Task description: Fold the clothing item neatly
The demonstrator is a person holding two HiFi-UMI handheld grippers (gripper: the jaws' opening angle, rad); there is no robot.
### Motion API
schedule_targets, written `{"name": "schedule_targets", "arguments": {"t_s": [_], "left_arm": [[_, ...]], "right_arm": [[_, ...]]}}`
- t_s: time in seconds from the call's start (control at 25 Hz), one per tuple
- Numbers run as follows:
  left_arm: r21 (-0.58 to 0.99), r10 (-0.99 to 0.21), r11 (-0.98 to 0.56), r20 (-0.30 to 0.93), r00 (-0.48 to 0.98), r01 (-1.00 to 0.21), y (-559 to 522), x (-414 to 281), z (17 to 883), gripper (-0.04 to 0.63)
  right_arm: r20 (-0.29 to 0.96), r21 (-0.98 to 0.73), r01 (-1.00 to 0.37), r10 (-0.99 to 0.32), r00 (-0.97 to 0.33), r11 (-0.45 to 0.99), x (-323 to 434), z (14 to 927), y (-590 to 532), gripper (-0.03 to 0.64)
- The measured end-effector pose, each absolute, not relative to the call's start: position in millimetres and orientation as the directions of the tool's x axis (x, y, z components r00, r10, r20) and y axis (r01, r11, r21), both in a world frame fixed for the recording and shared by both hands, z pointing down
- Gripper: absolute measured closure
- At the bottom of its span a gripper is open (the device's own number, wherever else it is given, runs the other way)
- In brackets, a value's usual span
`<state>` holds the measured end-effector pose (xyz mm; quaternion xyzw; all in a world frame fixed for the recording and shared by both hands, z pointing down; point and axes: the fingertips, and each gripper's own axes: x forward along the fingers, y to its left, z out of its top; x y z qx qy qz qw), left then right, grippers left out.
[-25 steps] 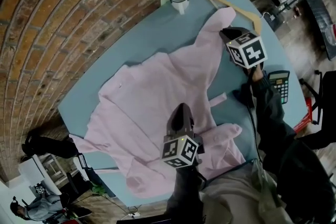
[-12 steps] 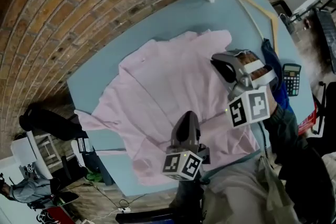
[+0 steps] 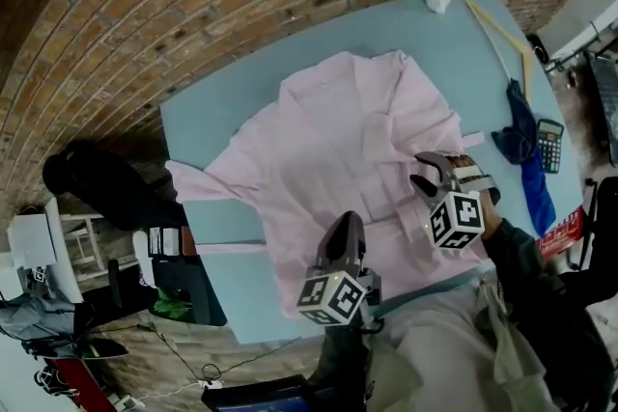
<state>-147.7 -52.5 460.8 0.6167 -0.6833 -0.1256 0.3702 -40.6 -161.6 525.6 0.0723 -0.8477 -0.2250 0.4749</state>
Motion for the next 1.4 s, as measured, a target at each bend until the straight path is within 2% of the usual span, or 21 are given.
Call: {"name": "schedule_targets", "arguments": {"t_s": [0.12, 0.16, 0.2, 0.24, 0.36, 0.48, 0.72, 0.8, 0.92, 1.04, 1.12, 1.16, 1.2, 1.24, 1.4], "left_arm": [[0.637, -0.936, 0.214, 0.350, 0.031, -0.740, -36.2, -156.7, 463.4, 0.575], [0.640, -0.934, 0.218, 0.356, 0.033, -0.737, -30.2, -160.5, 464.6, 0.575], [0.635, -0.929, 0.232, 0.369, 0.026, -0.737, -21.6, -168.7, 466.2, 0.577], [0.621, -0.921, 0.258, 0.389, 0.005, -0.740, -10.4, -181.4, 468.4, 0.577], [0.551, -0.884, 0.359, 0.459, -0.086, -0.753, 26.4, -226.5, 477.8, 0.588], [0.494, -0.851, 0.420, 0.505, -0.142, -0.761, 50.0, -257.8, 488.9, 0.588], [0.430, -0.792, 0.508, 0.574, -0.208, -0.746, 70.3, -333.8, 517.2, 0.580], [0.398, -0.773, 0.537, 0.586, -0.244, -0.744, 72.0, -374.4, 522.7, 0.533], [0.359, -0.744, 0.588, 0.592, -0.310, -0.725, 75.7, -446.0, 528.2, 0.502], [0.410, -0.735, 0.632, 0.585, -0.342, -0.658, 77.3, -510.3, 541.6, 0.474], [0.499, -0.748, 0.635, 0.587, -0.308, -0.589, 72.9, -533.5, 555.4, 0.472], [0.531, -0.751, 0.636, 0.593, -0.290, -0.561, 69.0, -540.3, 562.4, 0.450], [0.539, -0.746, 0.642, 0.603, -0.283, -0.545, 64.9, -546.2, 568.7, 0.404], [0.526, -0.732, 0.657, 0.616, -0.290, -0.540, 61.6, -552.8, 574.0, 0.387], [0.510, -0.680, 0.726, 0.634, -0.368, -0.462, 55.9, -583.2, 586.4, 0.348]], "right_arm": [[0.698, 0.462, -0.057, -0.403, -0.592, 0.885, -33.5, 506.7, -168.2, 0.477], [0.679, 0.444, -0.106, -0.411, -0.609, 0.890, -30.6, 495.4, -169.1, 0.522], [0.661, 0.393, -0.152, -0.394, -0.639, 0.907, -32.4, 482.3, -165.8, 0.602], [0.643, 0.307, -0.191, -0.351, -0.681, 0.933, -39.1, 469.7, -157.9, 0.617], [0.579, 0.038, -0.248, -0.224, -0.784, 0.968, -67.9, 443.1, -122.1, 0.617], [0.543, -0.046, -0.257, -0.192, -0.817, 0.965, -95.4, 439.1, -83.3, 0.617], [0.543, -0.096, -0.176, -0.096, -0.834, 0.980, -165.7, 464.0, -17.1, 0.616], [0.524, -0.080, -0.161, -0.096, -0.846, 0.984, -180.0, 459.8, -5.5, 0.617], [0.533, -0.082, -0.161, -0.093, -0.841, 0.983, -185.7, 460.5, 2.7, 0.617], [0.568, -0.096, -0.182, -0.096, -0.817, 0.979, -185.2, 471.8, -0.2, 0.617], [0.589, -0.107, -0.199, -0.099, -0.802, 0.974, -186.1, 478.7, -3.3, 0.616], [0.598, -0.110, -0.205, -0.100, -0.795, 0.973, -187.7, 481.2, -4.8, 0.617], [0.606, -0.108, -0.208, -0.102, -0.789, 0.972, -190.3, 483.0, -6.5, 0.617], [0.612, -0.104, -0.209, -0.103, -0.784, 0.972, -193.7, 484.1, -8.0, 0.617], [0.618, -0.096, -0.198, -0.098, -0.780, 0.976, -211.8, 483.2, -12.8, 0.616]]}}
